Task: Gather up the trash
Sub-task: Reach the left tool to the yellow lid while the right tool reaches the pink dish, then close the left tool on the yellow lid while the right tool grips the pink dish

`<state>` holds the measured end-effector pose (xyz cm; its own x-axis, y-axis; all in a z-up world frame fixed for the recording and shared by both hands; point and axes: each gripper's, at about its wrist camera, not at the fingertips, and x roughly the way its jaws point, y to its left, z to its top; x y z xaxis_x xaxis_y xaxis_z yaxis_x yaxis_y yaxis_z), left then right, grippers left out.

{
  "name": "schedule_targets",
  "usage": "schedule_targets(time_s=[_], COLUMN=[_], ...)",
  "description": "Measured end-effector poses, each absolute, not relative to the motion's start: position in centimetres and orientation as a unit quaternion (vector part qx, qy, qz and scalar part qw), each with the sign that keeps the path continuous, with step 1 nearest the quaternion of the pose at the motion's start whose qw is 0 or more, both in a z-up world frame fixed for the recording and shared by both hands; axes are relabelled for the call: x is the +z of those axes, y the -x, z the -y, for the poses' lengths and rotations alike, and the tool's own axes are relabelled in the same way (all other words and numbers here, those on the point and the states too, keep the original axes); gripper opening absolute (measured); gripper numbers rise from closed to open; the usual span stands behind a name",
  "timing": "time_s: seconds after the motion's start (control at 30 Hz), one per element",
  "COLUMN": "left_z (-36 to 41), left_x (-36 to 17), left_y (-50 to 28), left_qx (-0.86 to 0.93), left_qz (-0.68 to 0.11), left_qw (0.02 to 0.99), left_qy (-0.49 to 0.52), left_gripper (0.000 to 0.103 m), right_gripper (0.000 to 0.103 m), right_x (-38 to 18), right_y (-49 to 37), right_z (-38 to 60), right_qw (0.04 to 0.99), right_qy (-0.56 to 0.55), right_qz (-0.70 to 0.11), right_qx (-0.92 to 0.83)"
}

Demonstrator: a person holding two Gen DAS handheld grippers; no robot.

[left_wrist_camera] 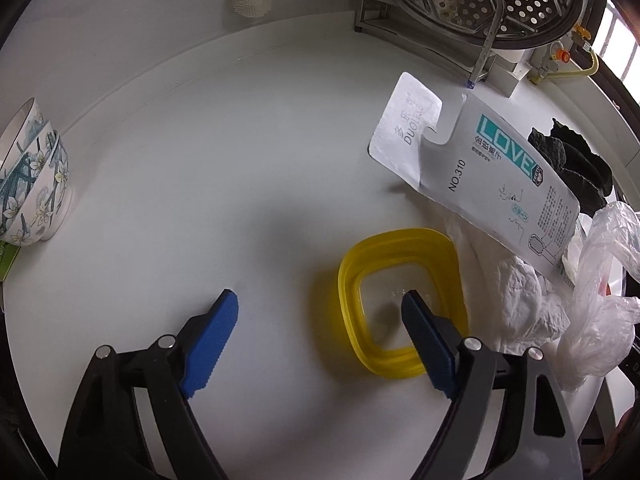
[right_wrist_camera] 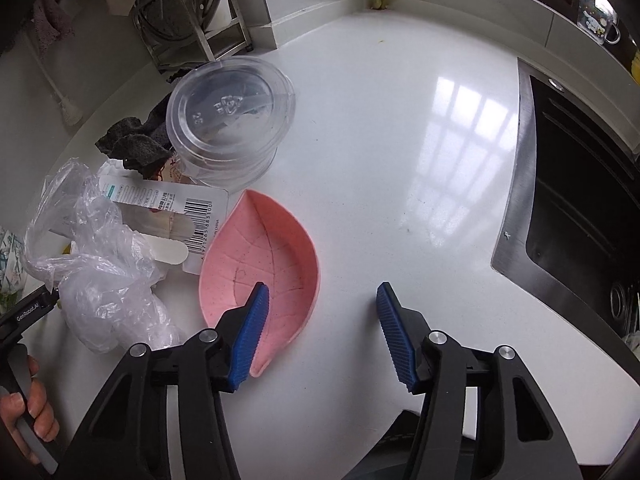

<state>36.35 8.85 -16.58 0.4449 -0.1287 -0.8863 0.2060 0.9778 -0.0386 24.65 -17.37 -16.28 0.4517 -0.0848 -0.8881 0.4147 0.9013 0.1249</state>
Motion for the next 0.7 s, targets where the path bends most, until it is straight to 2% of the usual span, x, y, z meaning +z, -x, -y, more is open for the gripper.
schedule_targets(time_s=[0.07,0.17,0.2,0.23,0.27,0.37,0.53,0.7], left_z=[-8.5,-8.1,-8.0,-8.0,-8.0,-8.2,-9.3,-10.4], left_x=[-16.4,-16.2,-16.1,-16.0,-16.0,-15.8,-15.1,-14.1], left_y=[-36.1,-35.9,-35.8,-35.8,-35.9,-36.0,-35.7,-35.0], left_qx=[-0.104,-0.112,-0.115,-0.121,-0.124,-0.122,-0.12,-0.113], left_qz=[-0.513,-0.51,-0.509,-0.511,-0.513,-0.518,-0.521,-0.518], left_qw=[0.851,0.852,0.852,0.851,0.849,0.846,0.845,0.848], left_qy=[-0.04,-0.04,-0.039,-0.035,-0.03,-0.029,-0.016,-0.011], left_gripper=[0.068,0.049,0.036,0.023,0.018,0.011,0.004,0.003], right_gripper=[0.044,0.03,0.021,0.017,0.014,0.006,0.004,0.004], right_x=[-16.3,-16.2,-16.2,-16.2,-16.2,-16.1,-15.5,-14.6], right_y=[-24.9,-25.1,-25.2,-25.2,-25.2,-24.9,-24.2,-23.2], right_z=[17.0,16.6,16.6,16.6,16.8,17.5,17.9,18.0], right_qw=[0.837,0.839,0.839,0.839,0.838,0.838,0.841,0.847], right_qy=[-0.159,-0.151,-0.154,-0.156,-0.16,-0.182,-0.196,-0.203], right_qz=[-0.502,-0.503,-0.502,-0.502,-0.502,-0.497,-0.487,-0.474], right_qx=[-0.147,-0.141,-0.138,-0.139,-0.14,-0.133,-0.131,-0.127])
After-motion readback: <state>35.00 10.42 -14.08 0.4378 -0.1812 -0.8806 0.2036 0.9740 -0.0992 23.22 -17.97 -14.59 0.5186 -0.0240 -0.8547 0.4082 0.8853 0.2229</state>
